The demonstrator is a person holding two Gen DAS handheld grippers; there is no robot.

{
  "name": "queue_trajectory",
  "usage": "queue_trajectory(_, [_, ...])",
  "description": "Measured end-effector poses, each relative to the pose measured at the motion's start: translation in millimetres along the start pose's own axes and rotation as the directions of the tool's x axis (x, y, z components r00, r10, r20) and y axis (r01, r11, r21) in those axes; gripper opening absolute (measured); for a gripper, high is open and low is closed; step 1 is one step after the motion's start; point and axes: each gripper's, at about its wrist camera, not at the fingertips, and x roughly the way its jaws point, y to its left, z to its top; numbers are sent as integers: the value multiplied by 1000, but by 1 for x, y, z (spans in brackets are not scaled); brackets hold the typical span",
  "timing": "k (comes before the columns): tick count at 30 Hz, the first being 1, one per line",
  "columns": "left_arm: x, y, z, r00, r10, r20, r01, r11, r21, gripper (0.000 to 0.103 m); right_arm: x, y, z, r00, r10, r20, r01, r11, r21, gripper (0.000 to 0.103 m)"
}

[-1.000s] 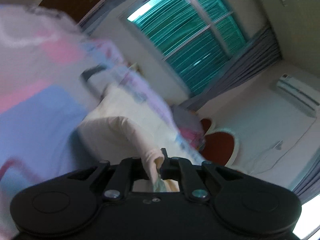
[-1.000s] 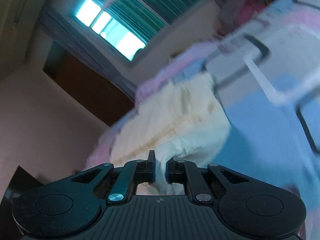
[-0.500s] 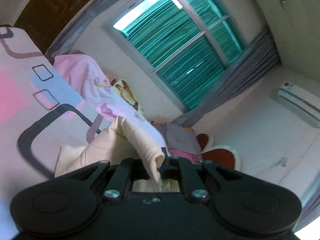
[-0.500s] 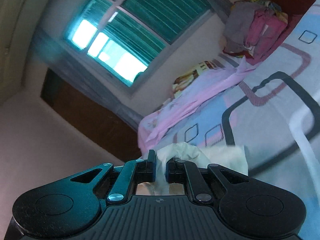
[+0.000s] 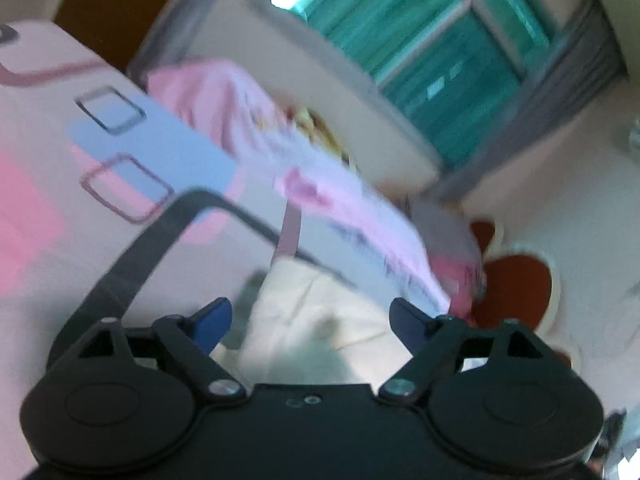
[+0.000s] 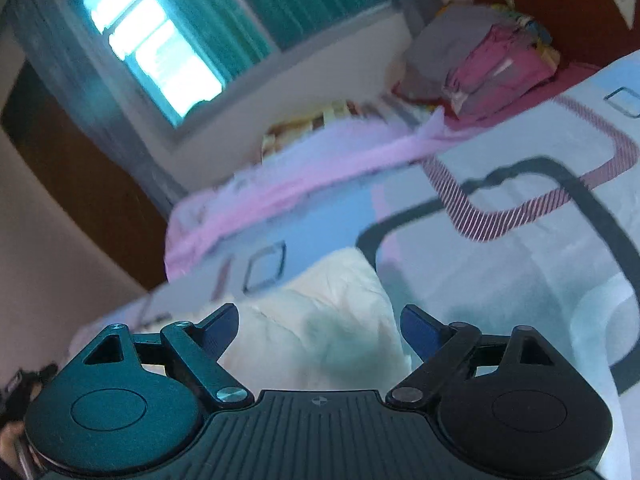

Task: Fold large clothes
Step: 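Carry the lifted jacket end over toward the other end and lower it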

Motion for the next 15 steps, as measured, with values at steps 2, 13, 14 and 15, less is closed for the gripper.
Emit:
queue_trajectory(2, [15,3,4,998,23,-51,-21,999,41,77,16,0,-2,999,-27,-28,26,999,-28,88])
queue_trajectory(13, [21,-6,-7,997,-67,-28,70,987,148,3,13,22,-15,998,-46,33,51,982,-181,8])
queue_trajectory(14, [9,-11,-5,994,-110,26,105,982,160,3,3,24,-13,996,-15,85,31,982,-186,8])
queue_trajectory(15, [0,-16,-3,988,-136,69,122,977,173,3,-5,26,-11,992,5,126,19,981,-193,8])
